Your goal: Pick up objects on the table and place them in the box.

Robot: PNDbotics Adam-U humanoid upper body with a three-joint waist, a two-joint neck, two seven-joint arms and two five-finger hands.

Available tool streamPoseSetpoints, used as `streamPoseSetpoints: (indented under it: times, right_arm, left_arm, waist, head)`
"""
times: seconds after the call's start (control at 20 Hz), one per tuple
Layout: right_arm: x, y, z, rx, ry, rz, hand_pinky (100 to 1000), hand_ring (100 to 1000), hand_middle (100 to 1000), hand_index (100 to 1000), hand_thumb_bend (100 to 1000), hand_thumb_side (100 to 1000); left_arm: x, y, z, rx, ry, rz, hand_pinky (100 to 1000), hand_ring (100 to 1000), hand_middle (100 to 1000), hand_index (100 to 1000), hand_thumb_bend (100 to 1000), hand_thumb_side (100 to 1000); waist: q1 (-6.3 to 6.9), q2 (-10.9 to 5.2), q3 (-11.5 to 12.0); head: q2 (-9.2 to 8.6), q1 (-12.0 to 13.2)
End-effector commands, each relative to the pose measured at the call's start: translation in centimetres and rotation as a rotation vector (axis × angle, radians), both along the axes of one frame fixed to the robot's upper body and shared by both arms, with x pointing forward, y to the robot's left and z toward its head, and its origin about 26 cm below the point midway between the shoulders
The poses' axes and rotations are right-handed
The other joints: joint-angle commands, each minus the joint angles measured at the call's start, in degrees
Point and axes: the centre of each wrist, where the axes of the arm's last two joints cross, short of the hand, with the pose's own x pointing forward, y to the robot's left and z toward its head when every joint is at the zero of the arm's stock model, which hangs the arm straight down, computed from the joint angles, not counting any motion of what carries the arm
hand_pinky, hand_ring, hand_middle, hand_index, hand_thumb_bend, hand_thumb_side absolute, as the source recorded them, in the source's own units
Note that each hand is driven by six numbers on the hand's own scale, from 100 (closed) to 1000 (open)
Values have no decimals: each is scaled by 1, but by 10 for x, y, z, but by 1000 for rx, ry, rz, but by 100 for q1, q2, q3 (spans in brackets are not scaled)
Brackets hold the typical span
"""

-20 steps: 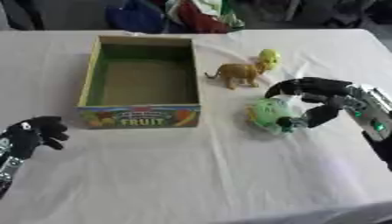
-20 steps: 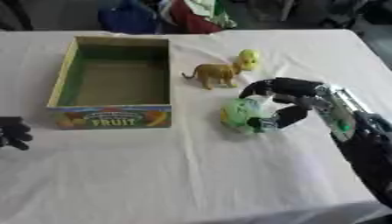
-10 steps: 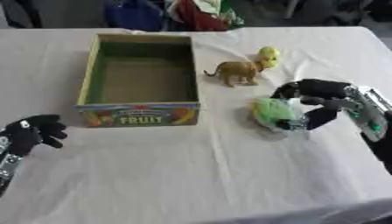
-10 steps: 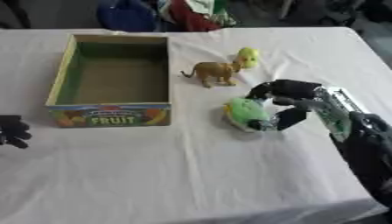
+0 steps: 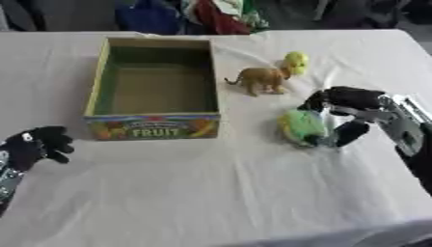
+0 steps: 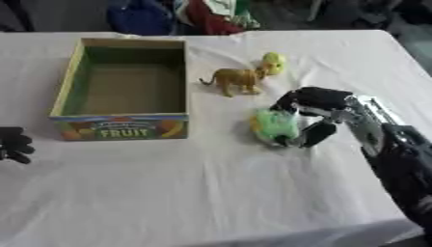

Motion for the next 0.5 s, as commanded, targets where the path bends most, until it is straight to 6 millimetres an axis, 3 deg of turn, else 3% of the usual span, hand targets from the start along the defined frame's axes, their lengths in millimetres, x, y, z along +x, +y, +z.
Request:
streamPoseSetpoints:
  times: [0.05, 0.25, 0.5]
  right_arm:
    - [0, -10, 14, 32, -49, -19, 509, 489, 376, 498, 174, 383]
    - [1, -8, 32, 115, -110, 1, 496, 462, 331, 451, 122, 329]
    - [7, -1, 78, 183, -187, 60, 499, 459, 324, 447, 117, 323]
  left_arm:
    - [-1, 0, 5, -1, -15, -4, 597, 660, 655, 820, 355, 987]
    - [-1, 0, 5, -3, -15, -4, 597, 660, 655, 818, 352, 990]
    - [-1, 0, 5, 0, -14, -9, 597, 660, 655, 818, 353, 986]
  waist:
    - [26, -79, -12]
    - [23, -89, -18]
    - [2, -118, -15]
  head:
    - [1, -13]
    - [-2, -19]
    - [0, -41]
